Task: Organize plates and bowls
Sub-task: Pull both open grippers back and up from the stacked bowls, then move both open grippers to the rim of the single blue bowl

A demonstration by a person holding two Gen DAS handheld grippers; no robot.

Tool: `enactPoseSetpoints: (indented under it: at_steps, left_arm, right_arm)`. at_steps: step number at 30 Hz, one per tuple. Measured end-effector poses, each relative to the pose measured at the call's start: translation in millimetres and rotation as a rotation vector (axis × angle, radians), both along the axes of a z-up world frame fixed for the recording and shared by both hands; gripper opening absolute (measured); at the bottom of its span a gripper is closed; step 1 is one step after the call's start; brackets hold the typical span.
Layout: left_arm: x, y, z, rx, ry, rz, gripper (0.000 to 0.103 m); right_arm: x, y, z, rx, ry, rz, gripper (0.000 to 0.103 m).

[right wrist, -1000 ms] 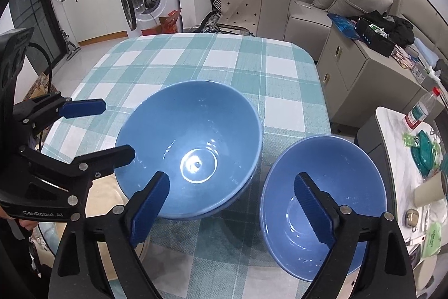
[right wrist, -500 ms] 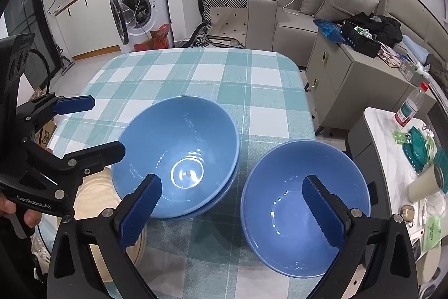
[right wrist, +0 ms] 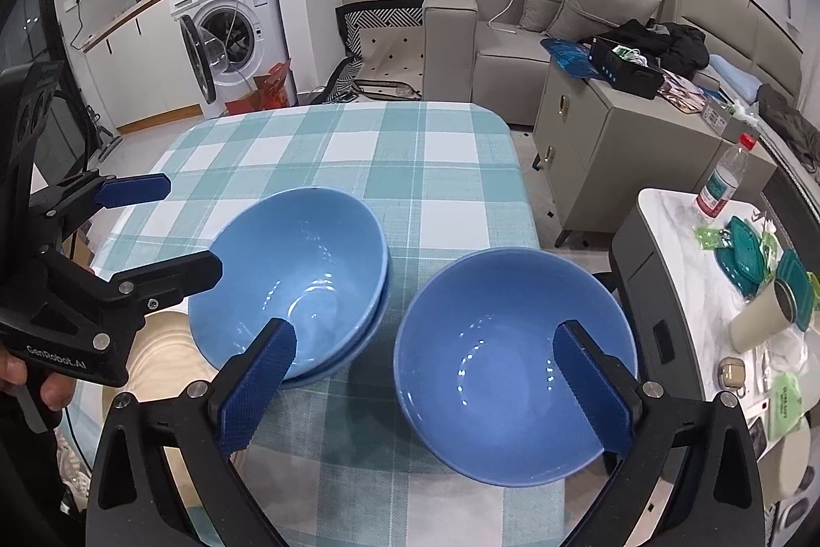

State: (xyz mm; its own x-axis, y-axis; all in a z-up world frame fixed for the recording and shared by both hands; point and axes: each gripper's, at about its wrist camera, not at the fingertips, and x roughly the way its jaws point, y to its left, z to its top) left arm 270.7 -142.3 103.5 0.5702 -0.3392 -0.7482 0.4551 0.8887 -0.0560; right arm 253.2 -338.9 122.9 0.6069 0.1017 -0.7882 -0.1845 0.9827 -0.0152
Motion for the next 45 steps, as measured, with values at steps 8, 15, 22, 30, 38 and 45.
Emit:
enactPoseSetpoints:
  at_steps: [8, 15, 22, 30, 38, 45]
  left_arm:
    - [3, -24, 11, 0.007, -0.023, -0.045, 0.103]
    - [12, -42, 11, 0.011, -0.017, -0.078, 0.103]
    - [20, -55, 8, 0.003, 0.002, -0.104, 0.103]
    - [27, -70, -1, 0.004, 0.027, -0.134, 0.103]
    - [30, -87, -7, 0.028, 0.032, -0.168, 0.103]
    - [33, -105, -15, 0.046, 0.046, -0.199, 0.103]
  right_arm:
    - [-8, -22, 2, 0.010, -0.008, -0.047, 0.102]
    - [-14, -38, 3, 0.014, -0.011, -0.080, 0.102]
    - [-17, -54, 2, 0.022, -0.007, -0.109, 0.102]
    - [-17, -69, -7, 0.044, 0.012, -0.138, 0.102]
    - [-16, -86, -20, 0.075, 0.035, -0.168, 0.102]
    - [-14, -99, -34, 0.107, 0.060, -0.184, 0.102]
